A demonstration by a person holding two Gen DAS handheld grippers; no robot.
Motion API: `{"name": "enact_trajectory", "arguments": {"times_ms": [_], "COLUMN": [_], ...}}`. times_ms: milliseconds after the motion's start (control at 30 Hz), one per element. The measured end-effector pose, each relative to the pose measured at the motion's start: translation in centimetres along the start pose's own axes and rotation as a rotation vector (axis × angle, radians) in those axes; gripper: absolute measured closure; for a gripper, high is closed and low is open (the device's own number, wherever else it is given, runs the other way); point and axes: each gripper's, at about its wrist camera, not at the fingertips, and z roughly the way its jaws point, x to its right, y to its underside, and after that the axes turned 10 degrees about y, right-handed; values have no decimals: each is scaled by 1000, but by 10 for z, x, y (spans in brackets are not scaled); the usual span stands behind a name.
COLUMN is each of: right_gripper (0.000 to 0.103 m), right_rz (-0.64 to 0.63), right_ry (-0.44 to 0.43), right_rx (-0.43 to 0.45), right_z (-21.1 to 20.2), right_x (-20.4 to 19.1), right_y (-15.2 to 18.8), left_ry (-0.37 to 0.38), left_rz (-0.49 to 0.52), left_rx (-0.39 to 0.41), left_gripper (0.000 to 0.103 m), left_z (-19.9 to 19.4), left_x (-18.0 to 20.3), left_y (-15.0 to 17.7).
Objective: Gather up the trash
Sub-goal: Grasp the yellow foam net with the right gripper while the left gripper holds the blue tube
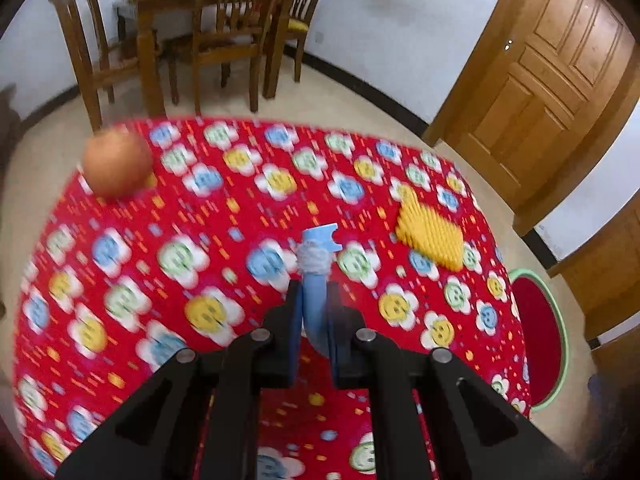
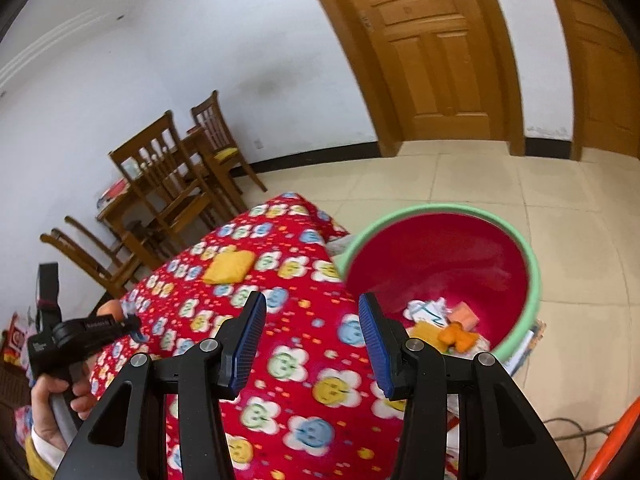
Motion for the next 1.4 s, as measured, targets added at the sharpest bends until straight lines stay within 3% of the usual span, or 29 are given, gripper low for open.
{"name": "enact_trajectory", "arguments": {"times_ms": [200,633,1033,1400], "right_gripper": [54,54,54,91], "right_rz": [-48,-162,-172,-165], "right_ry": [-32,38,75,51], "right_rx": [-45,-160,-201,-166], "right_z": [27,132,192,185], "right_x": [-39,-119,-142,-138], "right_y": [-11,-13,-6,-3], "left_ry": [-70,-55,-70,-62], "left_rz": [39,-29,-83,-62], "left_rx": [64,62,43,37], "left_gripper": [93,94,94,94], "left_z": [-13,28,38,41], "left_x": [-16,-48,-69,-65], "left_y": [-18,-15,-13,-11]}}
